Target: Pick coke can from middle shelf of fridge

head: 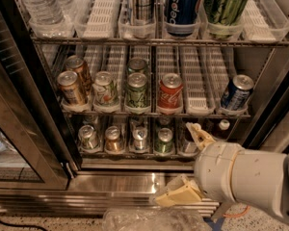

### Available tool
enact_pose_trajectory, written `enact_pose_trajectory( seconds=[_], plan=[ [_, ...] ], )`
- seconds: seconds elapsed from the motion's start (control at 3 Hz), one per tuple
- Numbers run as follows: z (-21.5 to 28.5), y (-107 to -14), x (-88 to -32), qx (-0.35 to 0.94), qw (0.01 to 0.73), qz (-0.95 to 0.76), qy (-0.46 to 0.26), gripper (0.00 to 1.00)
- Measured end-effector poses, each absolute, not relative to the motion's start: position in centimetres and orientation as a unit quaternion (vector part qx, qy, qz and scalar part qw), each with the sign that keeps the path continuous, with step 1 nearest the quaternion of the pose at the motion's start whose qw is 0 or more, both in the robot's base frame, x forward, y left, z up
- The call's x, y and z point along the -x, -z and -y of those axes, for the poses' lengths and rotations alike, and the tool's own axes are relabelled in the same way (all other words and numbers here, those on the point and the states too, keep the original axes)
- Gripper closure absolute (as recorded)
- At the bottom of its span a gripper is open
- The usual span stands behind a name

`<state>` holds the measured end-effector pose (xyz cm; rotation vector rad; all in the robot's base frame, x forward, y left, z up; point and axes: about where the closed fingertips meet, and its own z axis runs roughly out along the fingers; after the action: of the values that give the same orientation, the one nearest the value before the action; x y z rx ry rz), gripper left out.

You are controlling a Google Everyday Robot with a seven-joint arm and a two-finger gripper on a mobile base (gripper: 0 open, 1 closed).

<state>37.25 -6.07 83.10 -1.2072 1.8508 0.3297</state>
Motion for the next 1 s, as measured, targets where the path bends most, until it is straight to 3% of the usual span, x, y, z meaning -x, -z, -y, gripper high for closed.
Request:
enact_pose_trajectory(
  seconds=[0.33, 1.0],
  plan=[
    [6.5, -78.7, -36.5, 0.437, 0.459, -0.76, -0.139, 0.0],
    [5.6, -75.9, -37.5, 0.307, 0.551, -0.744, -0.219, 0.0]
  ],
)
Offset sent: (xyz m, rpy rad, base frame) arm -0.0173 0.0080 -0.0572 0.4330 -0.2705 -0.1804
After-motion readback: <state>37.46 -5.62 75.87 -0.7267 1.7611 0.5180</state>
